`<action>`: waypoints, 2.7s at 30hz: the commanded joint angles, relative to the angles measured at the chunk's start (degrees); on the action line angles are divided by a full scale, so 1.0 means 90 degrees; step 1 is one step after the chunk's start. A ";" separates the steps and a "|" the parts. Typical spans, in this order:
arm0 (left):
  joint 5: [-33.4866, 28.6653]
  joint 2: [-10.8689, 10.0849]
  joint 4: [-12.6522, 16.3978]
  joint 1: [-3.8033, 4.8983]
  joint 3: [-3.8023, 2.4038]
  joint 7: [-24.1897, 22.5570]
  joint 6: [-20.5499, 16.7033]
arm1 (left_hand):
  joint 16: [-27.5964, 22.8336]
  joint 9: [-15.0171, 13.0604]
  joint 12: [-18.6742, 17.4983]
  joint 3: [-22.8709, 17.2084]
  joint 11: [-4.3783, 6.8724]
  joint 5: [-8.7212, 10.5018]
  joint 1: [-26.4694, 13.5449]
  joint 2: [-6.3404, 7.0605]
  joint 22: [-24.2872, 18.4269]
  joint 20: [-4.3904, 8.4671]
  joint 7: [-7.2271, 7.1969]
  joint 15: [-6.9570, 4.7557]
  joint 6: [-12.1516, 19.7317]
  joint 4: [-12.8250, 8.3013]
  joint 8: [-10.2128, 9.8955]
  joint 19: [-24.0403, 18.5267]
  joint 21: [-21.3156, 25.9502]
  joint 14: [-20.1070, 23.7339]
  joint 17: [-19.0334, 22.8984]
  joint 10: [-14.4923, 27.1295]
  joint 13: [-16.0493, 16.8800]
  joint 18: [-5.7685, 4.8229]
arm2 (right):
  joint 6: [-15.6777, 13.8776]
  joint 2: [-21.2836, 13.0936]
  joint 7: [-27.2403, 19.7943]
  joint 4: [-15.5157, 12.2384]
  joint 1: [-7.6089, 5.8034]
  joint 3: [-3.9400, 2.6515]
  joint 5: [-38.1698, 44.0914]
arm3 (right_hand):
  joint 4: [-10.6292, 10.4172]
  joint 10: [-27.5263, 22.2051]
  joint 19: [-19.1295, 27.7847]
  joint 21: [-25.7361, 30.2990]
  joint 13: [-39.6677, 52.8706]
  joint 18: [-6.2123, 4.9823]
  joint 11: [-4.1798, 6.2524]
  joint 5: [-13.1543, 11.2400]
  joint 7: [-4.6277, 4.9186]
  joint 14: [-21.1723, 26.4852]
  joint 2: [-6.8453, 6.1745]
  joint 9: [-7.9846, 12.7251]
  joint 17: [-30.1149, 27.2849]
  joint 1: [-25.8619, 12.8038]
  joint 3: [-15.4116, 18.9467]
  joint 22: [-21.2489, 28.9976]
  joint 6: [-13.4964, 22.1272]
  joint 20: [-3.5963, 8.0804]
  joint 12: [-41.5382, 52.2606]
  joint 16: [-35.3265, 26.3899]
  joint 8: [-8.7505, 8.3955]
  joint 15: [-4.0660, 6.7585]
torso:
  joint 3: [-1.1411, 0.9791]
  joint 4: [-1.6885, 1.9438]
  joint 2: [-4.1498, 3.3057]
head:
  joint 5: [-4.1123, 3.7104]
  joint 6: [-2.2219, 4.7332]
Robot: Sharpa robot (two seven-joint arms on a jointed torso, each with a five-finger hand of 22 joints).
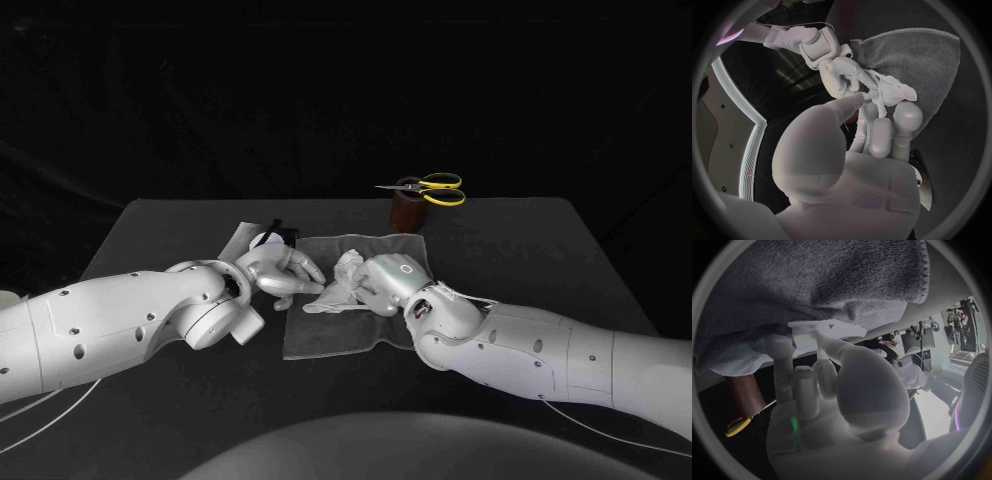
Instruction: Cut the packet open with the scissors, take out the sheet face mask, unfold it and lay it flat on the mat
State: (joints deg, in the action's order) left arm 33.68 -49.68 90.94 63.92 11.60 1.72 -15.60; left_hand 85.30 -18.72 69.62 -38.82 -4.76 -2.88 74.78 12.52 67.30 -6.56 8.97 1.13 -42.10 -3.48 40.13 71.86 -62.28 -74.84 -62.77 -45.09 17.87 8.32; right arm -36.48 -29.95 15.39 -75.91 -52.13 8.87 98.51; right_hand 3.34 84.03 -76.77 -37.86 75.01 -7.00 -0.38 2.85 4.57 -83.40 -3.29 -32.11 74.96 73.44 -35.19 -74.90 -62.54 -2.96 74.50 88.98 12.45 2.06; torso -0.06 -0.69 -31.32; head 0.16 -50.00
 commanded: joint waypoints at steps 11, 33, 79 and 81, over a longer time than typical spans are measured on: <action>0.1480 0.0490 -0.0424 -0.0062 0.0012 -0.0249 -0.0325 | -0.0044 0.0148 -0.0130 0.0269 -0.0068 0.0019 -0.0380 0.0236 -0.0234 -0.0022 0.0061 0.0055 0.0239 0.0237 -0.0192 -0.0173 0.0284 0.0123 0.0272 0.0076 -0.0053 -0.0071 | -0.0437 -0.0095 -0.0032 -0.0109 0.0000 -0.0029 0.0085 | 0.0009 0.0285 -0.0096 -0.0204 0.0721 -0.0068 0.0111 -0.0010 -0.0086 -0.0702 0.0009 -0.0283 0.1582 -0.0173 -0.0246 -0.0557 -0.0141 0.0052 0.0133 0.0066 0.0292 0.0191 | 0.0006 -0.0001 -0.0006 | 0.0006 0.0000; 0.3907 0.1194 -0.0921 -0.0384 0.0016 0.1029 -0.0572 | 0.0351 0.0192 0.0265 0.1712 0.0208 0.0010 -0.0103 0.0220 0.0824 0.0189 -0.0224 -0.0194 -0.0420 0.0782 0.0057 0.0801 -0.1077 -0.1079 -0.1692 -0.0511 0.0215 -0.0375 | 0.0055 -0.0277 -0.0368 -0.0293 -0.0013 -0.0048 -0.0369 | -0.0161 0.0067 0.0245 0.0705 0.0515 -0.0164 -0.0335 0.0066 0.0430 -0.0574 -0.1046 0.0159 0.1279 -0.0727 0.0908 -0.0323 0.1269 -0.0250 -0.0273 -0.0100 -0.0726 -0.0177 | -0.0005 0.0002 0.0001 | -0.0030 0.0000; 0.3754 0.1218 -0.0843 -0.0400 0.0002 0.0858 -0.0716 | 0.0383 0.0305 0.0487 0.1360 0.0158 0.0010 0.0337 0.0071 0.0905 0.0156 -0.0154 -0.0151 -0.0424 0.0731 -0.0110 0.0813 -0.1169 -0.1192 -0.1937 -0.0658 0.0651 -0.0389 | -0.0202 0.0045 -0.0704 0.0225 0.0023 -0.0038 -0.0122 | -0.0117 0.0288 -0.0066 -0.0133 0.0853 -0.0071 0.0054 -0.0009 -0.0032 -0.0711 0.0126 0.0315 0.1610 0.0032 0.0682 -0.0539 -0.0247 -0.0008 0.0345 0.0082 -0.0241 0.0135 | 0.0007 0.0023 -0.0021 | -0.0001 0.0000; 0.3741 0.1219 -0.0842 -0.0400 0.0002 0.0850 -0.0712 | 0.0383 0.0305 0.0487 0.1360 0.0158 0.0010 0.0337 0.0071 0.0905 0.0156 -0.0154 -0.0151 -0.0424 0.0731 -0.0110 0.0813 -0.1169 -0.1192 -0.1937 -0.0658 0.0651 -0.0389 | -0.0252 0.0048 -0.0729 0.0232 0.0023 -0.0038 -0.0124 | -0.0128 0.0298 -0.0077 -0.0169 0.0870 -0.0065 0.0059 -0.0009 -0.0038 -0.0717 0.0134 0.0308 0.1629 0.0015 0.0675 -0.0547 -0.0255 -0.0004 0.0374 0.0091 -0.0227 0.0139 | 0.0011 0.0025 -0.0020 | -0.0003 0.0000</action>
State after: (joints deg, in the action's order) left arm 67.88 -38.78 83.21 60.33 11.67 10.28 -22.01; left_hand 88.46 -16.03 73.67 -26.27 -3.48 -2.88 77.24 13.00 74.95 -5.02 7.36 -0.39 -45.78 3.10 39.36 79.13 -72.67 -83.94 -74.95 -50.62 23.68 5.25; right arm -37.01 -29.54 9.92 -73.90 -51.91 8.56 96.53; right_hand 2.31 83.93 -77.17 -39.23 74.87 -6.97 -0.30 2.73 4.15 -83.00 -2.69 -29.08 74.93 73.60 -28.95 -74.92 -64.42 -2.99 77.73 89.53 10.20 1.86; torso 0.00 -0.51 -31.51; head 0.14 -50.00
